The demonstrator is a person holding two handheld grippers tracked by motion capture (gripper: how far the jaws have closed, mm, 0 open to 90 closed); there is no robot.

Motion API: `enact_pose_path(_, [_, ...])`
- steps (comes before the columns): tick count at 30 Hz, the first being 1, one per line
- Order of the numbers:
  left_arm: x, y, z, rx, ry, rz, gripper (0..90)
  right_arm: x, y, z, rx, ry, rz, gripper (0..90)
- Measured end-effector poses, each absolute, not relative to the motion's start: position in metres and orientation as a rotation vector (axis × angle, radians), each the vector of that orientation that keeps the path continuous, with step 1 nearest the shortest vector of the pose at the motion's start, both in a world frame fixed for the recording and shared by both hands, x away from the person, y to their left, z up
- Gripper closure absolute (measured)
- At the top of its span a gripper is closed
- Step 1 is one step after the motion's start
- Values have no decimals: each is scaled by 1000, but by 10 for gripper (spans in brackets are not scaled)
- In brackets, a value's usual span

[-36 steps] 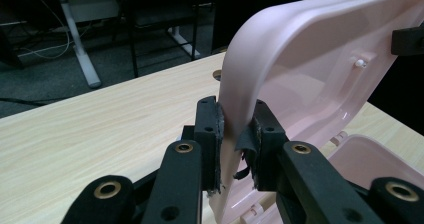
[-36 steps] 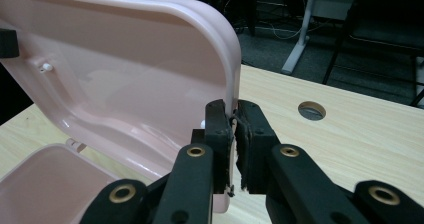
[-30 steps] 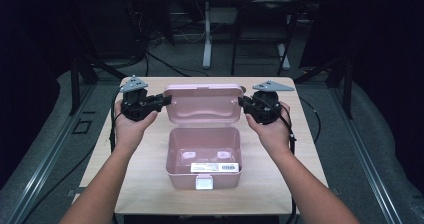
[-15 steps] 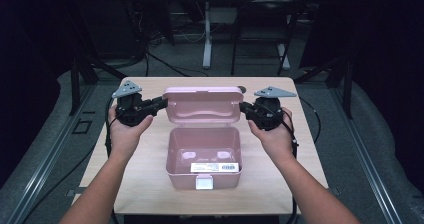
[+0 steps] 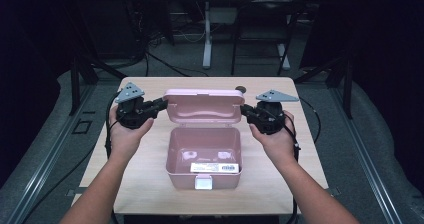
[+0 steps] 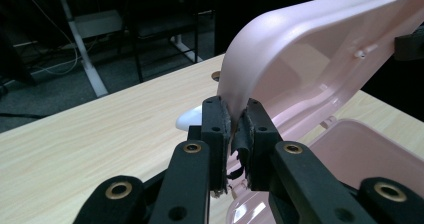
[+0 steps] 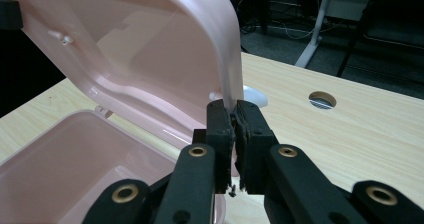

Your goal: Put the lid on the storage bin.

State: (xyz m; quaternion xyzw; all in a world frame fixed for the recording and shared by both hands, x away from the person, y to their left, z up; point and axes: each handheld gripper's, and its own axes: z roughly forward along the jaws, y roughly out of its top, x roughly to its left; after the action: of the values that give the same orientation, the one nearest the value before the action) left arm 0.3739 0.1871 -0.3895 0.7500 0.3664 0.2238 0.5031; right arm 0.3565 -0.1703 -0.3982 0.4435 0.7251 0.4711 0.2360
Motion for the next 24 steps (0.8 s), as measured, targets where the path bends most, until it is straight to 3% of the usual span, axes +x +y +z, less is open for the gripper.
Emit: enact_pose_path(24, [349, 196, -394, 1796, 866, 422, 806, 338, -174, -400, 1208, 2036, 1300, 815])
